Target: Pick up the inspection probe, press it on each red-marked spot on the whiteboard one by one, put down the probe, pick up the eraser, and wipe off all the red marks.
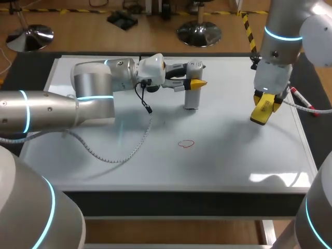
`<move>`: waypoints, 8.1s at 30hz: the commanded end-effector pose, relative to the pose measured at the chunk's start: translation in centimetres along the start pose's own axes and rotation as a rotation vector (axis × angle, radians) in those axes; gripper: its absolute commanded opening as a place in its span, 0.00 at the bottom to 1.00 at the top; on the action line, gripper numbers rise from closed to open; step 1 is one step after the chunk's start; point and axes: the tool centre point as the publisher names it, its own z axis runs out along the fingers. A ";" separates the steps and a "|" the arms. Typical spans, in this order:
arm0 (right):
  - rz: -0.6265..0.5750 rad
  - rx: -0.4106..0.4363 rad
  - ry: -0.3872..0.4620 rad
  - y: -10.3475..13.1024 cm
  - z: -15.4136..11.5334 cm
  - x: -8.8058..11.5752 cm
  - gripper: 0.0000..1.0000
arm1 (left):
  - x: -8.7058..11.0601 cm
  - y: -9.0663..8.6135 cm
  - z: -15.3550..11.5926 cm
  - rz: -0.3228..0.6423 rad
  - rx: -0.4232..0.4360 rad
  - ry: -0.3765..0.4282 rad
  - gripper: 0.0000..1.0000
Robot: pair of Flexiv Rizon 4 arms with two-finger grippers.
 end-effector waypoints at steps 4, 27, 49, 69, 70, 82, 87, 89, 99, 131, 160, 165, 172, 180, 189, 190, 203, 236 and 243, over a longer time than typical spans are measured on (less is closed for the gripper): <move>-0.002 0.001 0.002 -0.1 -0.1 0.0 0.00 | -0.5 0.4 -0.1 -0.010 -0.005 0.000 0.00; -0.002 0.001 0.002 -0.1 -0.1 0.0 0.00 | -0.6 0.8 -0.1 -0.022 -0.012 -0.011 0.00; -0.002 0.001 0.002 -0.1 -0.1 0.0 0.00 | -1.4 -1.0 -0.8 0.008 -0.026 0.016 0.00; -0.002 0.001 0.002 -0.1 -0.1 0.0 0.00 | -7.2 -5.4 -0.1 0.011 0.011 0.147 0.00; -0.002 0.001 0.002 -0.1 -0.1 0.0 0.00 | -7.6 -5.6 0.0 0.018 0.005 0.153 0.00; -0.002 0.001 0.002 -0.1 -0.1 0.0 0.00 | -12.0 -6.4 0.0 0.020 0.024 0.177 0.00; -0.002 0.001 0.002 -0.1 -0.1 0.0 0.00 | -13.1 -6.7 -0.2 0.017 0.027 0.201 0.00; -0.002 0.001 0.002 -0.1 -0.1 0.0 0.00 | -13.5 -6.8 -0.3 0.018 0.024 0.203 0.00; -0.002 0.001 0.002 -0.1 -0.1 0.0 0.00 | -14.9 -6.2 -0.8 0.019 0.012 0.182 0.00; -0.358 0.010 0.037 3.4 -1.3 -14.6 0.00 | -15.0 -6.1 -0.7 0.022 0.011 0.182 0.00; -0.621 -0.018 0.071 7.8 2.5 -25.9 0.00 | -15.0 -6.1 -0.7 0.022 0.011 0.182 0.00; -0.633 -0.030 0.052 7.4 3.7 -26.2 0.00 | -15.0 -6.1 -0.7 0.022 0.011 0.182 0.00; -0.636 -0.046 0.054 7.3 4.6 -26.3 0.00 | -15.0 -6.1 -0.7 0.022 0.011 0.182 0.00; -0.630 -0.064 0.072 6.7 5.4 -25.9 0.00 | -15.0 -6.1 -0.7 0.022 0.011 0.182 0.00; -0.603 -0.081 0.077 5.7 5.8 -24.6 0.00 | -15.0 -6.1 -0.7 0.022 0.011 0.182 0.00; -0.599 -0.081 0.078 5.7 5.7 -24.3 0.00 | -15.0 -6.1 -0.7 0.022 0.011 0.182 0.00; -0.506 -0.096 0.097 4.7 6.3 -20.2 0.00 | -15.0 -6.1 -0.7 0.022 0.011 0.182 0.00; -0.314 0.013 0.063 2.7 -1.6 -7.6 0.00 | -15.0 -6.1 -0.7 0.022 0.011 0.182 0.00; -0.236 0.016 0.061 2.6 -1.7 -4.4 0.00 | -15.0 -6.1 -0.7 0.022 0.011 0.182 0.00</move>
